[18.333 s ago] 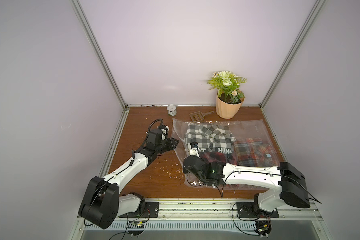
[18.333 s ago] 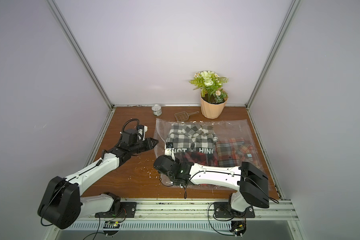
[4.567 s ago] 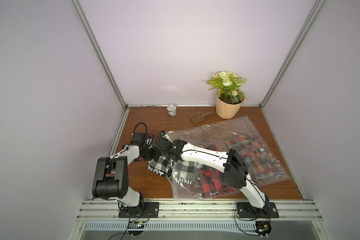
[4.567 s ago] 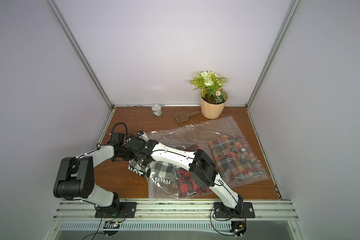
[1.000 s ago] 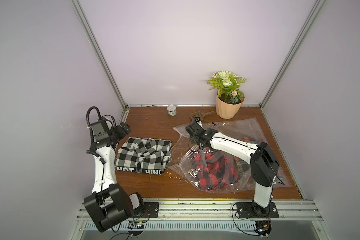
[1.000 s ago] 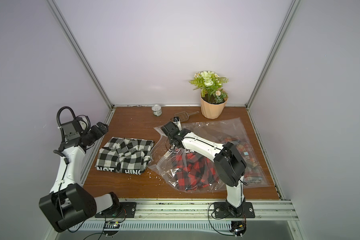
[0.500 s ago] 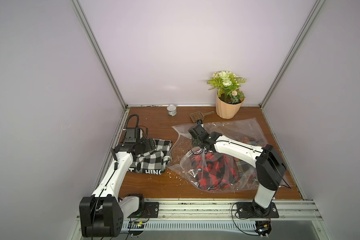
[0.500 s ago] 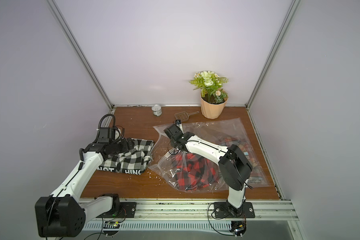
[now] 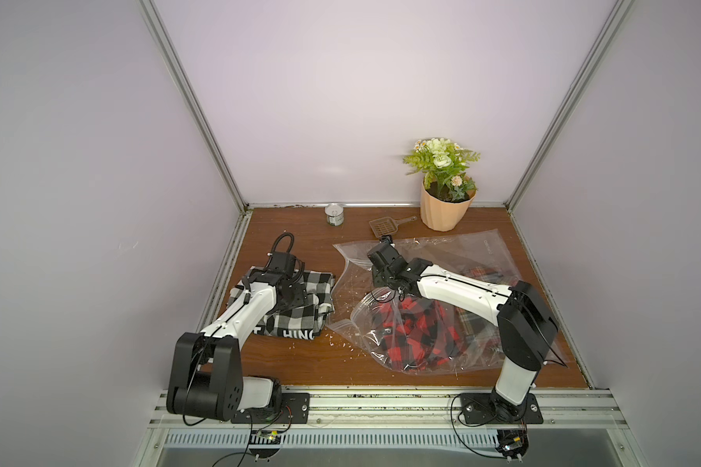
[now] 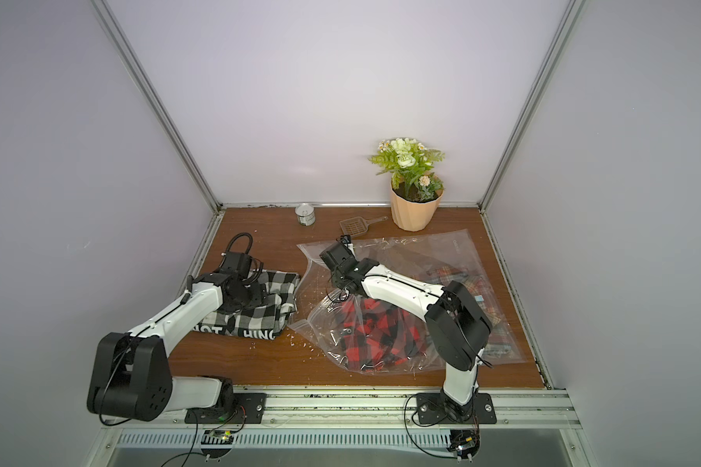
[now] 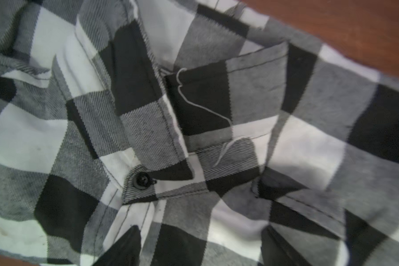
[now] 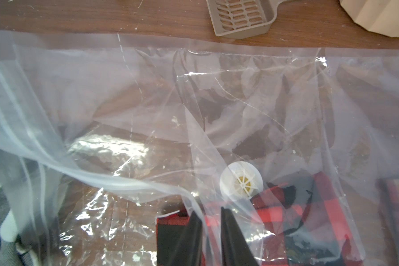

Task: Take the shirt out of the vacuum bag
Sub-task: Move the shirt to the corner of the board.

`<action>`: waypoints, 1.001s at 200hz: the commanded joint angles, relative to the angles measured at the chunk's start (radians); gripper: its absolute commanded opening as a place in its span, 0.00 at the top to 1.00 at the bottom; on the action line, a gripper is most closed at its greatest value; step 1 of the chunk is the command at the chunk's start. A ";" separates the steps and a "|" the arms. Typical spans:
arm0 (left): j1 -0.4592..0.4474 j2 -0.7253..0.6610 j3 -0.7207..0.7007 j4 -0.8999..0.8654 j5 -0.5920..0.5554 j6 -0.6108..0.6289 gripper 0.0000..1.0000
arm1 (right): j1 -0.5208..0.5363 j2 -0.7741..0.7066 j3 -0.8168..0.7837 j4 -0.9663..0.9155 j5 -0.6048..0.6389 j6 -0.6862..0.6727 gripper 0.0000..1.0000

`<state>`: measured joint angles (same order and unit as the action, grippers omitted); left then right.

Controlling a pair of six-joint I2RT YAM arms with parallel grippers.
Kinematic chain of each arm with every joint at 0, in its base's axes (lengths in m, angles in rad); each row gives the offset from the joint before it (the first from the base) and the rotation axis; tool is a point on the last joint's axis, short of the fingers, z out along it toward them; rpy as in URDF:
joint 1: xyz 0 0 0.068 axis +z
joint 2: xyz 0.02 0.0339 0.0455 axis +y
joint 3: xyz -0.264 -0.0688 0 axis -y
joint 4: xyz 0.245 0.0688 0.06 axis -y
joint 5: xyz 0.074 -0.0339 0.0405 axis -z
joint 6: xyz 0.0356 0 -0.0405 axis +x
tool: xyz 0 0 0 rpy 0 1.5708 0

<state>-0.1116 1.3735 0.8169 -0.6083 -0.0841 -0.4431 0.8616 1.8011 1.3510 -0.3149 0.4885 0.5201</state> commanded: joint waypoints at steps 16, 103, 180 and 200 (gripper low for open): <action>-0.007 0.093 -0.019 0.051 -0.117 -0.019 0.16 | -0.004 -0.019 -0.020 0.016 -0.026 -0.004 0.80; 0.083 0.432 0.119 0.218 -0.005 0.027 0.15 | -0.001 -0.036 -0.053 0.034 -0.064 0.008 0.80; 0.108 0.768 0.517 0.138 -0.085 0.146 0.18 | -0.002 -0.018 -0.060 0.043 -0.114 0.011 0.80; 0.109 0.816 0.602 0.122 -0.099 0.160 0.18 | -0.001 -0.007 -0.046 0.021 -0.121 0.008 0.80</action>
<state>-0.0174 2.0575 1.4002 -0.3611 -0.1432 -0.3382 0.8616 1.8011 1.2987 -0.2703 0.3920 0.5217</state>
